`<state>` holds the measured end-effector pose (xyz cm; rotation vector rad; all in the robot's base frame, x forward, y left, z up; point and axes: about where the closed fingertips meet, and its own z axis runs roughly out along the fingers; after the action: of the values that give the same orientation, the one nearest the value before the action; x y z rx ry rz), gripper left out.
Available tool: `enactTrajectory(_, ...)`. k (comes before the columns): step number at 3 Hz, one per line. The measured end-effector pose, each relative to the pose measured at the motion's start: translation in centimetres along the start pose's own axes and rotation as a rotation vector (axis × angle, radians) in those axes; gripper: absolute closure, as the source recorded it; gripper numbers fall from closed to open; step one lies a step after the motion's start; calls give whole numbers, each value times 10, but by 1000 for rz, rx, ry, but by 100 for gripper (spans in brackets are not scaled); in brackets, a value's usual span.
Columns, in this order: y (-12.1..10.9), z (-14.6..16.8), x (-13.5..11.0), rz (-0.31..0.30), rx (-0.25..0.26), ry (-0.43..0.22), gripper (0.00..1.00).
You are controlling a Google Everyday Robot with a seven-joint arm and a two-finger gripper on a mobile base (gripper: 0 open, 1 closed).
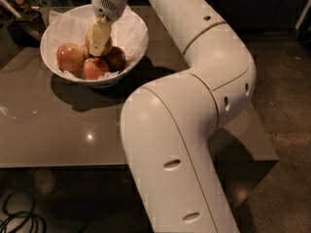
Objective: Pick apple from white bowl
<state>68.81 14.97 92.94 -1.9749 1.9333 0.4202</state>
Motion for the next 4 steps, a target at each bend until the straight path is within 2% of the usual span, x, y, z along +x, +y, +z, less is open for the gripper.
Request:
enactTrajectory(1,0,12,-2,-6,-20,-4,35)
enactTrajectory(2,-2,13,-4,-11,-19,-4,53)
enactTrajectory(4,-2,13,-4,-11,-18,-4,98)
